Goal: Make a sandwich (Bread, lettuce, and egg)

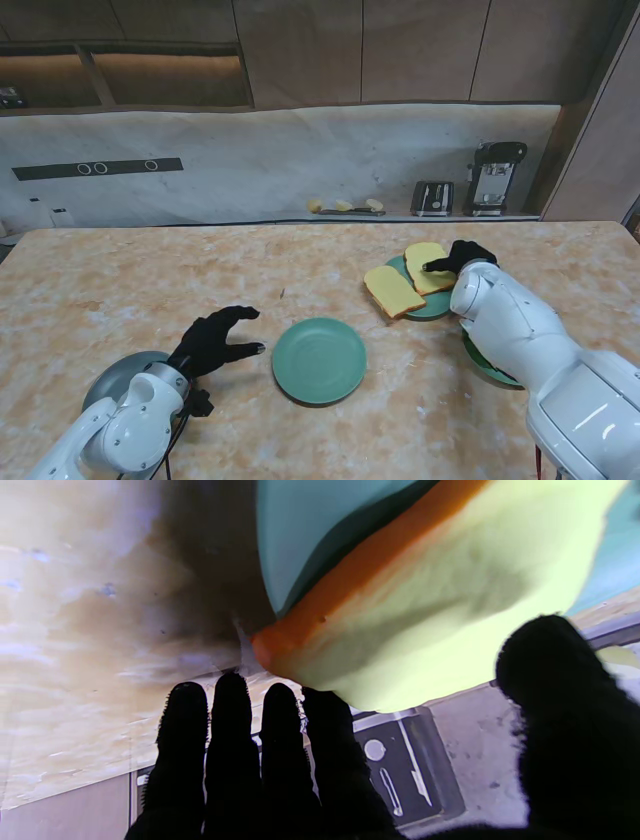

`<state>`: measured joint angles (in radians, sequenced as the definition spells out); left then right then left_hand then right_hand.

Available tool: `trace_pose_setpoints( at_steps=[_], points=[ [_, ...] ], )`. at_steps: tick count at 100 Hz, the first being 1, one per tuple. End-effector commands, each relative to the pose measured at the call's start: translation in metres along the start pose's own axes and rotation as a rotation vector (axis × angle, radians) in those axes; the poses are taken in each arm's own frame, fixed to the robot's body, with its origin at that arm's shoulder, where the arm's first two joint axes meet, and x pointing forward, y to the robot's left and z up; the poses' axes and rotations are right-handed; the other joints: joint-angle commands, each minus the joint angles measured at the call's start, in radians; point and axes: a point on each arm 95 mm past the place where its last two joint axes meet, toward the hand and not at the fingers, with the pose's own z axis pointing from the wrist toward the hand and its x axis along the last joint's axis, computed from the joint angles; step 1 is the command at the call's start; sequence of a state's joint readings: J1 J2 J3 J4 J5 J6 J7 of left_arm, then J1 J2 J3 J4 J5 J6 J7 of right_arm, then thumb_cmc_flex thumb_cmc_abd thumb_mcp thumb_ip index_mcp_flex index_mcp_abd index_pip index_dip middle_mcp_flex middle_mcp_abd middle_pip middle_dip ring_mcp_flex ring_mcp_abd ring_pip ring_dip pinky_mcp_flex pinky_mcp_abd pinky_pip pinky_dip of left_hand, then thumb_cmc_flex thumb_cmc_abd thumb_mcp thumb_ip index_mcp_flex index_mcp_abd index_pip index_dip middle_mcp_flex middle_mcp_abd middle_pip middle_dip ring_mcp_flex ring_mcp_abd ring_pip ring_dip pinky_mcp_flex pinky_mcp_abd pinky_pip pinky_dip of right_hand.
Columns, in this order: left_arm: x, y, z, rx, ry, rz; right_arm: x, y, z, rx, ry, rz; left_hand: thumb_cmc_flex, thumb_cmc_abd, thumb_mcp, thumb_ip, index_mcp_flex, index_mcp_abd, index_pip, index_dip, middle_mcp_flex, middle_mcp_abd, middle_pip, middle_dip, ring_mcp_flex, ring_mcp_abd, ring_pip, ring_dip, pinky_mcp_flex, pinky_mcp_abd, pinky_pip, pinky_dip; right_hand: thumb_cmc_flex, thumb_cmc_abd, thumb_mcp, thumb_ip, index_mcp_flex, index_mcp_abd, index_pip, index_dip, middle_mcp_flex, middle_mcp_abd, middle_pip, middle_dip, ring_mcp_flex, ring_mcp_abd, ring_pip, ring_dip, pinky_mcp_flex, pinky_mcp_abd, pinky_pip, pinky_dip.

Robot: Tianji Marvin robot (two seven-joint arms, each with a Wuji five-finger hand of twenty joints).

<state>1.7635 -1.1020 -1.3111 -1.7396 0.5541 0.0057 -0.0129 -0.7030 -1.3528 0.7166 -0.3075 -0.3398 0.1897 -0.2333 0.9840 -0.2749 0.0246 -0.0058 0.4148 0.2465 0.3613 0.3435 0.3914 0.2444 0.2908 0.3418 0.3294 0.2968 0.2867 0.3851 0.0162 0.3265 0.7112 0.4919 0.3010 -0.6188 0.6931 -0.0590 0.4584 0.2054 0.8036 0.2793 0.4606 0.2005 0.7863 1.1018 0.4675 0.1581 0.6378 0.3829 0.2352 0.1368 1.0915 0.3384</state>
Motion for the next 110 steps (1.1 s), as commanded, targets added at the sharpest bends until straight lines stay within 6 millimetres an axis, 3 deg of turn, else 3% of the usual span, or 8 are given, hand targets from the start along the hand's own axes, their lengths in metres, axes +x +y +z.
trace_pose_setpoints(
  at_steps=[1,46,85,91,95,99,104,110],
  points=[
    [-0.0011,0.0027,-0.0007,-0.016,-0.003,0.003,0.0073,-0.0057,-0.0016,0.024,0.006,0.0,0.019,0.019,-0.022,-0.009,0.015,-0.017,0.005,0.001,0.009,-0.019,0.003,0.011,0.017,-0.025,0.004,0.013,-0.004,0.005,0.01,0.019,0.011,-0.029,-0.005,0.026,0.02,0.009,0.032,0.02,0.022,0.015,0.019,-0.711,0.02,0.013,0.02,0.025,0.015,-0.001,0.027,0.016],
    [-0.0035,0.0021,-0.0008,-0.011,-0.008,0.007,0.0116,-0.0075,-0.002,0.015,-0.004,0.001,0.021,0.017,-0.021,-0.009,0.019,-0.023,0.01,0.003,0.008,-0.019,0.003,0.011,0.017,-0.025,0.004,0.012,-0.004,0.005,0.009,0.018,0.105,-0.042,-0.037,0.027,0.124,-0.046,0.171,0.15,0.154,0.003,0.117,-0.665,0.15,0.037,0.152,0.08,0.138,0.023,0.096,0.044],
    [-0.0052,0.0012,-0.0005,-0.006,-0.009,0.012,0.0141,-0.0084,-0.0028,-0.011,-0.015,-0.002,0.028,0.015,-0.019,-0.008,0.018,-0.024,0.015,0.007,0.008,-0.019,0.004,0.011,0.018,-0.024,0.005,0.013,-0.005,0.004,0.009,0.018,0.333,-0.125,-0.046,-0.013,0.212,-0.114,0.333,0.309,0.221,-0.044,0.19,-0.604,0.233,0.015,0.228,0.116,0.218,0.01,0.122,0.04],
    [-0.0055,0.0012,-0.0006,-0.006,-0.01,0.014,0.0145,-0.0086,-0.0029,-0.013,-0.018,-0.003,0.03,0.013,-0.019,-0.008,0.021,-0.023,0.017,0.007,0.012,-0.018,0.005,0.011,0.019,-0.025,0.006,0.013,-0.005,0.004,0.009,0.017,0.355,-0.161,0.017,-0.033,0.222,-0.124,0.349,0.332,0.234,-0.049,0.197,-0.598,0.246,0.009,0.231,0.118,0.231,0.008,0.125,0.038],
    [-0.0056,0.0012,-0.0007,-0.007,-0.011,0.015,0.015,-0.0087,-0.003,-0.015,-0.021,-0.002,0.031,0.011,-0.018,-0.008,0.021,-0.023,0.018,0.007,0.012,-0.017,0.005,0.011,0.019,-0.024,0.006,0.013,-0.005,0.004,0.009,0.017,0.335,-0.257,0.199,-0.105,0.224,-0.133,0.383,0.272,0.243,-0.055,0.2,-0.594,0.258,0.006,0.234,0.121,0.239,0.007,0.13,0.035],
    [-0.0058,0.0011,-0.0007,-0.007,-0.011,0.016,0.0153,-0.0089,-0.0032,-0.015,-0.028,0.0,0.031,0.011,-0.018,-0.008,0.019,-0.025,0.017,0.007,0.008,-0.021,0.003,0.011,0.019,-0.025,0.006,0.013,-0.005,0.004,0.009,0.017,0.334,-0.318,0.307,-0.164,0.227,-0.144,0.418,0.24,0.254,-0.059,0.207,-0.59,0.268,0.007,0.24,0.124,0.249,0.009,0.137,0.035],
    [-0.0059,0.001,-0.0009,-0.008,-0.011,0.017,0.0159,-0.0093,-0.0035,-0.016,-0.036,0.003,0.033,0.009,-0.017,-0.007,0.02,-0.025,0.018,0.007,0.006,-0.021,0.003,0.011,0.02,-0.024,0.006,0.013,-0.004,0.005,0.009,0.017,0.368,-0.335,0.328,-0.204,0.232,-0.159,0.456,0.22,0.27,-0.065,0.216,-0.585,0.284,0.003,0.247,0.127,0.263,0.009,0.146,0.037],
    [-0.0062,0.001,-0.0009,-0.007,-0.012,0.018,0.0164,-0.0096,-0.0039,-0.024,-0.04,0.003,0.033,0.008,-0.017,-0.008,0.02,-0.024,0.019,0.007,0.009,-0.02,0.005,0.011,0.02,-0.025,0.006,0.013,-0.004,0.005,0.009,0.017,0.408,-0.332,0.32,-0.22,0.245,-0.18,0.507,0.208,0.294,-0.077,0.227,-0.579,0.307,-0.003,0.258,0.132,0.282,0.012,0.158,0.039]
  ],
)
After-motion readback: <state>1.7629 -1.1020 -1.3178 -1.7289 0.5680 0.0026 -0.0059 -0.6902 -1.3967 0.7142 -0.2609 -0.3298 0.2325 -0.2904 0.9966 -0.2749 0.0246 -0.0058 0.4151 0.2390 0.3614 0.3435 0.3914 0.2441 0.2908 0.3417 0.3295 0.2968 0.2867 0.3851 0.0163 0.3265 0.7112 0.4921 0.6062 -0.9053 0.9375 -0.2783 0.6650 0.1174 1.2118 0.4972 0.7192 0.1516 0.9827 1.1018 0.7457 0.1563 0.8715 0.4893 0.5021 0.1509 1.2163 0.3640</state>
